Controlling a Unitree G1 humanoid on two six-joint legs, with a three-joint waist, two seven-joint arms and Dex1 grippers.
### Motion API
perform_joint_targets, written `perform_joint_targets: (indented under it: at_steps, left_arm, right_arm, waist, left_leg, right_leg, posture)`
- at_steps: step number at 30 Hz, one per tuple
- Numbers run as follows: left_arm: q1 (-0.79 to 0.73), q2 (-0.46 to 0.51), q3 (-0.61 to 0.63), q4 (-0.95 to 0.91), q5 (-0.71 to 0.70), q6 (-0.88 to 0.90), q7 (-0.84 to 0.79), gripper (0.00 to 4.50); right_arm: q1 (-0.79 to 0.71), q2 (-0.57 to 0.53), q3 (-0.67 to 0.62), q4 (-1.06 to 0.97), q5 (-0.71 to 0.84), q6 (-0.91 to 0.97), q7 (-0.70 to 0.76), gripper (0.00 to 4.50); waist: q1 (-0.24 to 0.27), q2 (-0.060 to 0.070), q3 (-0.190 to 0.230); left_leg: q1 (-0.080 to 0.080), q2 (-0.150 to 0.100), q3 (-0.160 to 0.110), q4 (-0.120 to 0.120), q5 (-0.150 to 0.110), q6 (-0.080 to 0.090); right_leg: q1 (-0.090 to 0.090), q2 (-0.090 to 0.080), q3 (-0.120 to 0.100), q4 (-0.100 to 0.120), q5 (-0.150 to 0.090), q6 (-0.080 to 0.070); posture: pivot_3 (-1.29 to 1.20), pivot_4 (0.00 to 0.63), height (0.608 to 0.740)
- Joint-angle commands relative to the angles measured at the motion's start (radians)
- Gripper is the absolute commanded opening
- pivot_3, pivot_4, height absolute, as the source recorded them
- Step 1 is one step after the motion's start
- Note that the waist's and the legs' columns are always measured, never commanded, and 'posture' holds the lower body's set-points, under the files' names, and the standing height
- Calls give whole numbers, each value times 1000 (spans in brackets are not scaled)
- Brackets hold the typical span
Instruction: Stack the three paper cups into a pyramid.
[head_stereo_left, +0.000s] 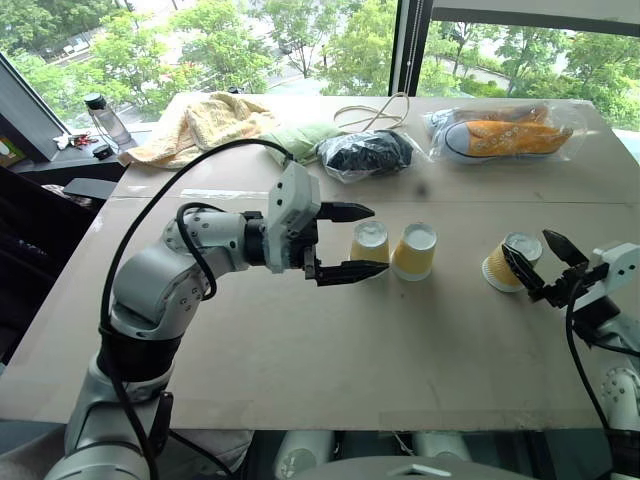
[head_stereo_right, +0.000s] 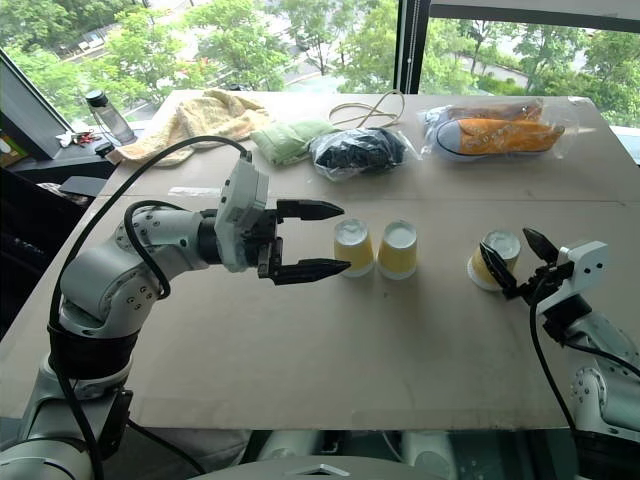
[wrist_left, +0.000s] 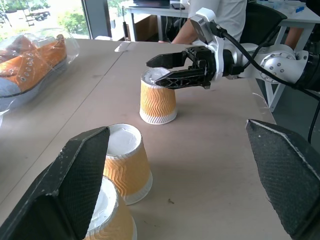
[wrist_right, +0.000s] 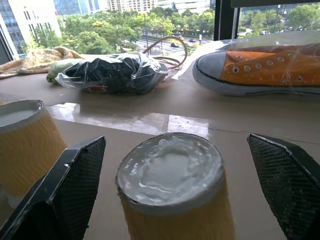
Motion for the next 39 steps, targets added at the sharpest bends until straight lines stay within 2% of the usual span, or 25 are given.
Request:
perform_joint_targets:
  at_steps: [1,17,18,20,22,23,24,32,39]
  left_arm:
    - [-1,1,22,-40,-21,-9,3,4463]
    - [7,5,24,-52,-32,-3,14,4463]
    - [7,5,23,-52,-33,-3,15,4500]
    - [7,5,23,-52,-33,-3,15,4500]
    - [7,4,22,-50,-33,-4,15,4500]
    - [6,3,21,-49,-32,-5,14,4500]
    - [6,3,21,-48,-30,-7,14,4500]
    - [25,13,31,-53,-27,-11,14,4500]
    - [143,81,117,-76,-20,-19,26,4500]
  right_arm:
    - [1,-3,-15,-25,12,-22,16,4500]
    - [3,-7,-4,8,-67,-30,1,4500]
    - [3,-7,-6,7,-67,-31,1,4085]
    - [2,-6,-7,7,-66,-35,2,3761]
    - [1,-7,-8,6,-64,-34,3,2942]
    - [1,-8,-9,5,-62,-30,3,2733]
    - [2,-9,-10,5,-62,-27,2,2241]
    - [-12,-25,10,-30,-70,-19,12,2241]
    - [-149,-95,93,-216,52,189,19,2241]
  waist:
    - [0,0,0]
    - [0,0,0]
    - [0,0,0]
    - [0,0,0]
    - [0,0,0]
    - [0,0,0]
    - [0,0,0]
    - [0,0,0]
    - [-6,2,2]
  left_leg:
    - [0,0,0,0,0,0]
    - [0,0,0,0,0,0]
    - [0,0,0,0,0,0]
    - [0,0,0,0,0,0]
    - [0,0,0,0,0,0]
    - [0,0,0,0,0,0]
    - [0,0,0,0,0,0]
    - [0,0,0,0,0,0]
    - [0,1,1,-1,0,0]
  right_leg:
    - [0,0,0,0,0,0]
    - [0,-1,0,0,0,0]
    - [0,-1,0,0,0,0]
    - [0,-1,0,0,0,0]
    - [0,-1,0,0,0,0]
    - [0,-1,0,0,0,0]
    - [0,-1,0,0,0,0]
    - [0,-1,0,0,0,0]
    - [-2,-1,2,0,0,0]
  posture:
    - [0,150,740]
    - [0,150,740]
    - [0,150,740]
    - [0,150,740]
    - [0,150,740]
    - [0,150,740]
    - [0,150,740]
    - [0,150,740]
    - [0,150,740]
